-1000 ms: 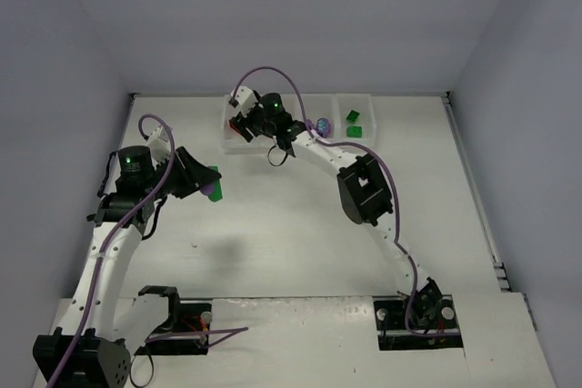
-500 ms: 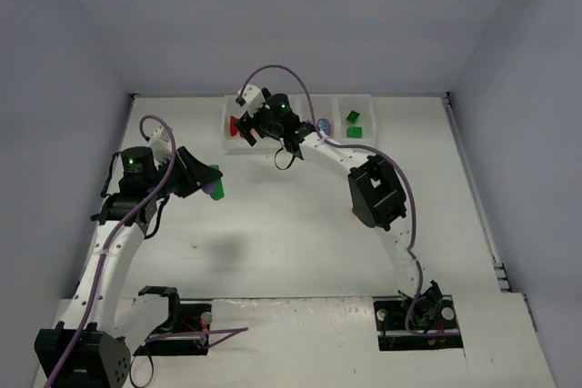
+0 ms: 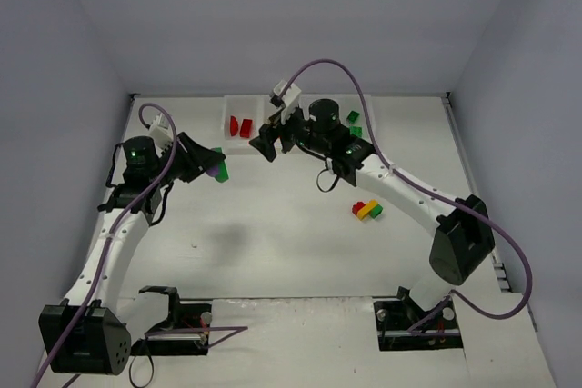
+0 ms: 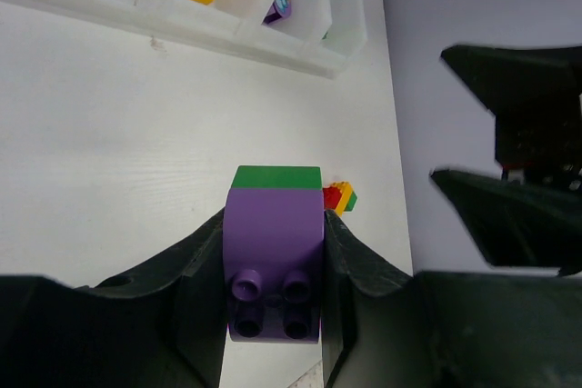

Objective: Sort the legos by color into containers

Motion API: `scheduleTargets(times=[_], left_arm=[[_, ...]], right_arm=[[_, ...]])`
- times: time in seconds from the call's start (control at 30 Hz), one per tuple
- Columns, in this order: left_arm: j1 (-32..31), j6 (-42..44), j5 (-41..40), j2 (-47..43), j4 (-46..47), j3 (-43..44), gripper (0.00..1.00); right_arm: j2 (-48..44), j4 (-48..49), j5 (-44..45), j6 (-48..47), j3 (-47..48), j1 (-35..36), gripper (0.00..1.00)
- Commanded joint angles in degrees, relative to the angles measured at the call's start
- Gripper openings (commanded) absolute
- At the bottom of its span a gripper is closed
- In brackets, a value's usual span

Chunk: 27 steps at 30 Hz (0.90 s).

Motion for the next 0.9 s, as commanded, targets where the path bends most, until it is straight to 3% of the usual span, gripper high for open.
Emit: scheduleTargets(times=[0.0, 0.3, 0.87], left_arm=[[0.2, -2.4, 2.3, 0.4, 9.6, 2.6, 0.0], [0.1, -5.0, 3.3, 0.6, 12.2, 3.0, 0.02], [-3.8, -7.0, -1.6, -1.5, 15.0, 0.9, 0.03]], right_arm=[[-3.5, 1.7, -4.4, 5.0, -2.8, 3.2, 0.8], [-4.4, 3.9, -7.3, 9.7, -5.0, 6.9, 0.83], [0.2, 7.0, -8.9, 11.9, -0.7, 9.0, 0.74]])
